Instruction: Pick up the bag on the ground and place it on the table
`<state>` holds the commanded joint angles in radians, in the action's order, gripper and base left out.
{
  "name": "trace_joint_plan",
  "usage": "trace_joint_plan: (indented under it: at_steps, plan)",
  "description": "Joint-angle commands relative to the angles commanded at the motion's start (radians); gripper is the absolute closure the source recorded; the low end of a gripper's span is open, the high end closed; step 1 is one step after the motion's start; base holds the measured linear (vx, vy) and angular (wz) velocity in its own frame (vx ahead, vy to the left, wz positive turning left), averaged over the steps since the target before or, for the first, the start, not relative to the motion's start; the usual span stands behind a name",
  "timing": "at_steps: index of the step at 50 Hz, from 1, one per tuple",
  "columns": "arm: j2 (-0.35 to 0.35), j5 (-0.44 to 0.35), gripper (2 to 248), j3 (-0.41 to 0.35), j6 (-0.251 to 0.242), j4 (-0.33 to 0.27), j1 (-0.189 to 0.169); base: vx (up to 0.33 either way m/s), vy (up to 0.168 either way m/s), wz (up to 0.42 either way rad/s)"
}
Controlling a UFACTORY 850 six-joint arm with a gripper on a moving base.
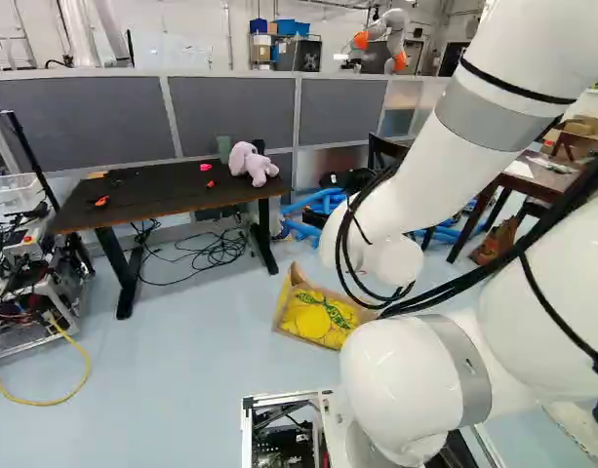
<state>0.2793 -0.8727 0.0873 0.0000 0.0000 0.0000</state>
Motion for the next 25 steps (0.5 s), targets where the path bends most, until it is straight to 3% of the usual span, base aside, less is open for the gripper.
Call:
trace_joint_plan:
  at_steps: [25]
  plan:
    - [0.0,0.0,3,0.0,0.0,0.0,0.0,0.162,0.0,-0.015]
